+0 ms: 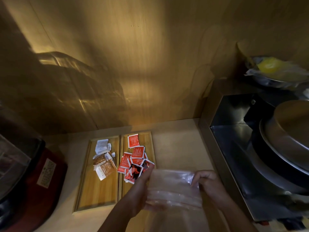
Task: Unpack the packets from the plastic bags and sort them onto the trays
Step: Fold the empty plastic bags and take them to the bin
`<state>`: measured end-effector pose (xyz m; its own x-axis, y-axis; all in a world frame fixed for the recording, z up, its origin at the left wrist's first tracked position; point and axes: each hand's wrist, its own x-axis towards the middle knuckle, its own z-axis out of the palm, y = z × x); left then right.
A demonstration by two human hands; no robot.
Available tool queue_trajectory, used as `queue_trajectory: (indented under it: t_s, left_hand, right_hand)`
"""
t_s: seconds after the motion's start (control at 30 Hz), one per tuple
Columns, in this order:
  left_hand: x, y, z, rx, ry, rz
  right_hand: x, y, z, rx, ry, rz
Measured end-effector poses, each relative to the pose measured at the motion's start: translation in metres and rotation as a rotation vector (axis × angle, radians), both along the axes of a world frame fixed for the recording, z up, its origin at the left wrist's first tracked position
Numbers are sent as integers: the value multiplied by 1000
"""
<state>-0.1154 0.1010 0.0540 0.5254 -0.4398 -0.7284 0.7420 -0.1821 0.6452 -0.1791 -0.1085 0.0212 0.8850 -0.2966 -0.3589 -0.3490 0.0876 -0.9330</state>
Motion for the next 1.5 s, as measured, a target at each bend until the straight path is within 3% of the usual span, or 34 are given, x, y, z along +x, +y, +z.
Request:
queue_trajectory:
  t_s: [0.13, 0.27, 0.33, 0.43, 0.8, 1.07, 1.33, 1.5]
  left_hand:
    - [-6, 0, -4, 14, -41, -157]
    - [-3, 1, -7, 93, -219, -13]
    - [-1, 5, -5, 120, -295, 86]
    - [-4, 13, 1, 111, -360, 228]
    - [-40, 109, 6, 152, -410, 444]
    - [-106, 241, -4, 246, -389, 662]
    - [-186, 361, 2, 288, -332, 992]
    - [-216, 403, -6, 397, -376, 1123]
  right_hand:
    - [7, 5, 4, 13, -30, -44]
    - [11, 17, 10, 354, -52, -134]
    - [13, 25, 9, 424, -16, -88]
    - [15, 39, 7, 344, 17, 71]
    - [23, 135, 20, 58, -110, 212]
    - [-11, 267, 17, 12, -76, 376]
    - [-38, 400, 4, -59, -90, 706]
    - [-47, 465, -3, -109, -160, 696]
